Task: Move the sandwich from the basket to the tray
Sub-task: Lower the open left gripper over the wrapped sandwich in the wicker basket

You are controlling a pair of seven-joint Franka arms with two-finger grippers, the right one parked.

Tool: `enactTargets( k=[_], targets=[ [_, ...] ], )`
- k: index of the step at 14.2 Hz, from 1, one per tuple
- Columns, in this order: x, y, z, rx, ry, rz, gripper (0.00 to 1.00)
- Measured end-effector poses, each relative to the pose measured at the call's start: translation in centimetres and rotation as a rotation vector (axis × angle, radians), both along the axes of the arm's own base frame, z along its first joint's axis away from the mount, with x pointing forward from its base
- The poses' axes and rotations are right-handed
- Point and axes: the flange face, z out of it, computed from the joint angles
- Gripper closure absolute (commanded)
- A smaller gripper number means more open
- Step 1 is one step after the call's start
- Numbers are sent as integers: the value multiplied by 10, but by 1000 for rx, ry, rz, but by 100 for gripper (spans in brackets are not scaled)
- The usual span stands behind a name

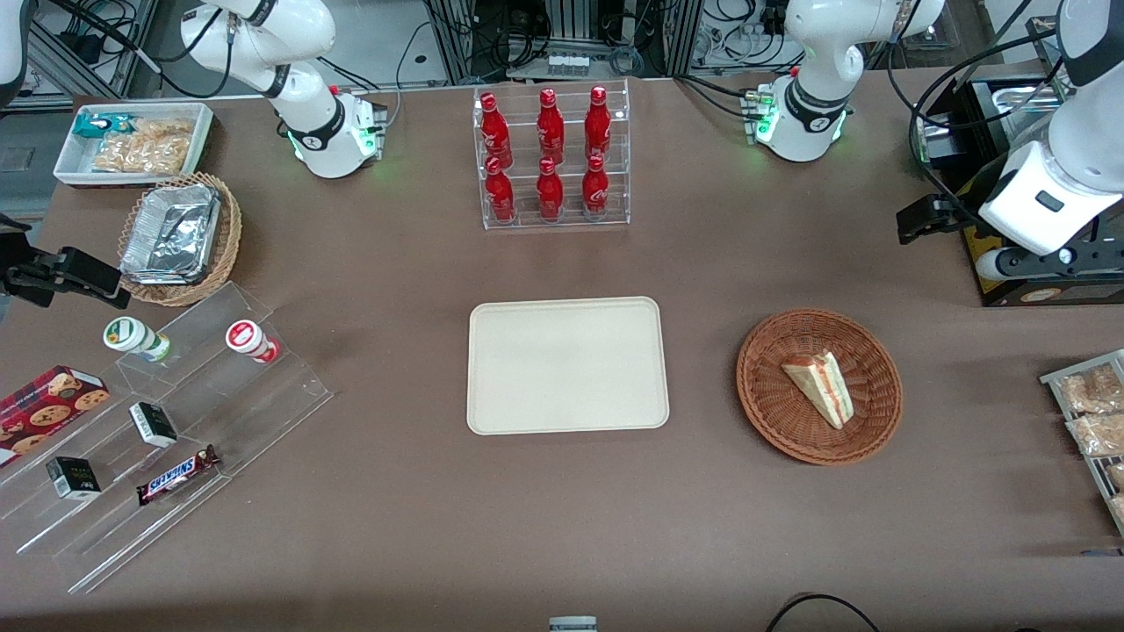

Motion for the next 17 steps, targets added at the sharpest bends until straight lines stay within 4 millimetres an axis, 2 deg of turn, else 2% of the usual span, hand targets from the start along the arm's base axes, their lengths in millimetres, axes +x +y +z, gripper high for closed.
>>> enactTargets(
  k=[4,6,7,9,11,13,15,17],
  targets=[
    [1,0,-1,0,-1,0,0],
    [7,3,-12,-1,19,5,0],
    [13,8,-23,-2,38,15,0],
    [34,28,-61,-8,79,56,0],
    [57,50,-111,-16,126,110,0],
    [79,64,-161,-22,142,170,0],
    [94,65,-197,-16,137,251,0],
    [104,60,-222,9,132,387,0]
  ],
)
